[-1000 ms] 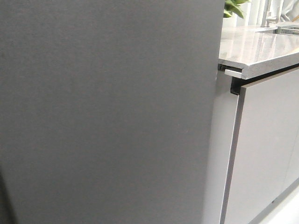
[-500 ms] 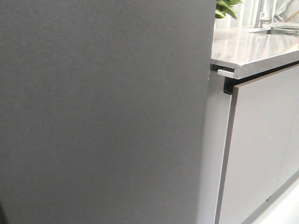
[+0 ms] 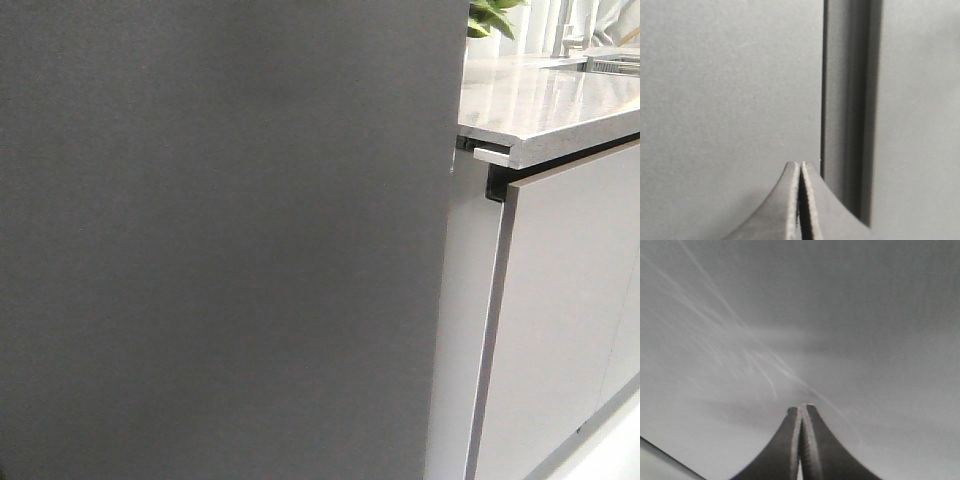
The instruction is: Close fridge door
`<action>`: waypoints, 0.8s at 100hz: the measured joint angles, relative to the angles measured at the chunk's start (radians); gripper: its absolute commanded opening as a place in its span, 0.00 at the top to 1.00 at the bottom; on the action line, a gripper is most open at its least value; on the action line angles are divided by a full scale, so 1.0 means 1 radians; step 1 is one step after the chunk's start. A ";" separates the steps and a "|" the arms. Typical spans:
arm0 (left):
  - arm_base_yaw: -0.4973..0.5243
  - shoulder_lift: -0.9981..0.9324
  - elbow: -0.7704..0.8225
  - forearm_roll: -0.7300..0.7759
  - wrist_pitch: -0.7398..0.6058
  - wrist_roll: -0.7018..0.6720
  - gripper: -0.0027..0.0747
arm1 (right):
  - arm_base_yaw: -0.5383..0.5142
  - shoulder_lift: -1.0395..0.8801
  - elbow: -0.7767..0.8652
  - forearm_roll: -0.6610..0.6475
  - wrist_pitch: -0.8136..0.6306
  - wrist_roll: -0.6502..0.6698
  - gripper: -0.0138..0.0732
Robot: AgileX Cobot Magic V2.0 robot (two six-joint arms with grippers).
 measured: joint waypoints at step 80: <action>0.000 0.000 0.000 0.000 0.000 0.000 0.99 | -0.001 -0.584 0.185 -0.550 0.213 0.430 0.89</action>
